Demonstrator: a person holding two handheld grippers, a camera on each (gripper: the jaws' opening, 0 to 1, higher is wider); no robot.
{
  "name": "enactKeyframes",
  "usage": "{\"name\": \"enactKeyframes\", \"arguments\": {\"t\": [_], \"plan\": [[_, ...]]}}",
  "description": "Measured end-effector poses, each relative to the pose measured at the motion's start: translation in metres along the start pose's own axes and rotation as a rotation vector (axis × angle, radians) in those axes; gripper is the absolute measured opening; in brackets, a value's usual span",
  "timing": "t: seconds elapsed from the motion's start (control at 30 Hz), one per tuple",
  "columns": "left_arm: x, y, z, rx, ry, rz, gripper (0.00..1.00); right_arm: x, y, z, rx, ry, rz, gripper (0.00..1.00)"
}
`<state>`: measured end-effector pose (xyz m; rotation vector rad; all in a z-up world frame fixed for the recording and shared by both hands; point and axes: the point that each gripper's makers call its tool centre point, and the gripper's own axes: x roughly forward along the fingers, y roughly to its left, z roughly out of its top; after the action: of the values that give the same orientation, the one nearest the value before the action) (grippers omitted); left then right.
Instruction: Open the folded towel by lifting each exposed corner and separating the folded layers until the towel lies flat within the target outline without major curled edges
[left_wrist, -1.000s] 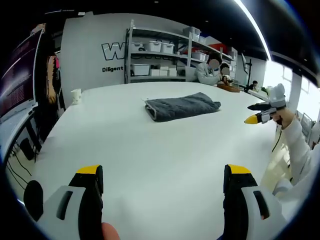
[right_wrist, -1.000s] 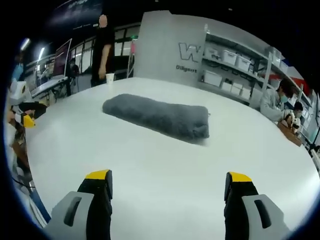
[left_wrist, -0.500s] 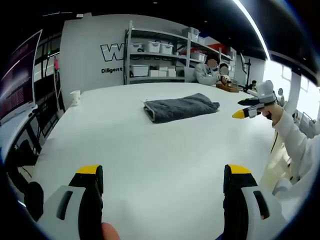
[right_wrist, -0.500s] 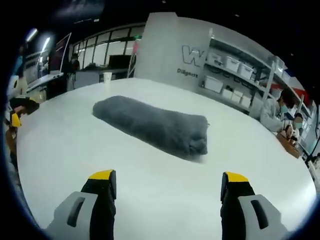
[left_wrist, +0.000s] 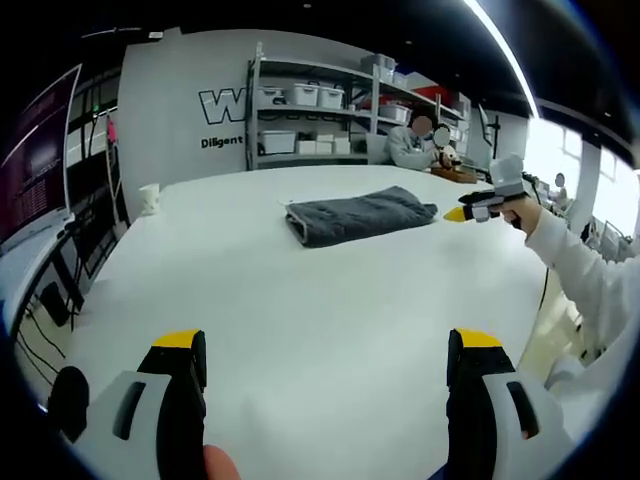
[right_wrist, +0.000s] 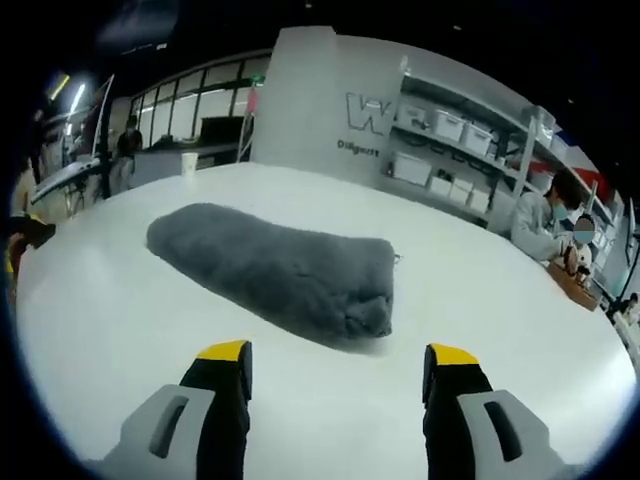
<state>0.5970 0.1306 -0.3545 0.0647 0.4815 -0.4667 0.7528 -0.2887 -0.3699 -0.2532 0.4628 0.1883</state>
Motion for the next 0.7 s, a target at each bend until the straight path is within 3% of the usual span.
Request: {"name": "enactKeyframes", "arguments": {"t": [0.7], "plan": [[-0.001, 0.002, -0.002, -0.004, 0.002, 0.005, 1.00, 0.043, -0.018, -0.002, 0.089, -0.012, -0.028, 0.42]]}}
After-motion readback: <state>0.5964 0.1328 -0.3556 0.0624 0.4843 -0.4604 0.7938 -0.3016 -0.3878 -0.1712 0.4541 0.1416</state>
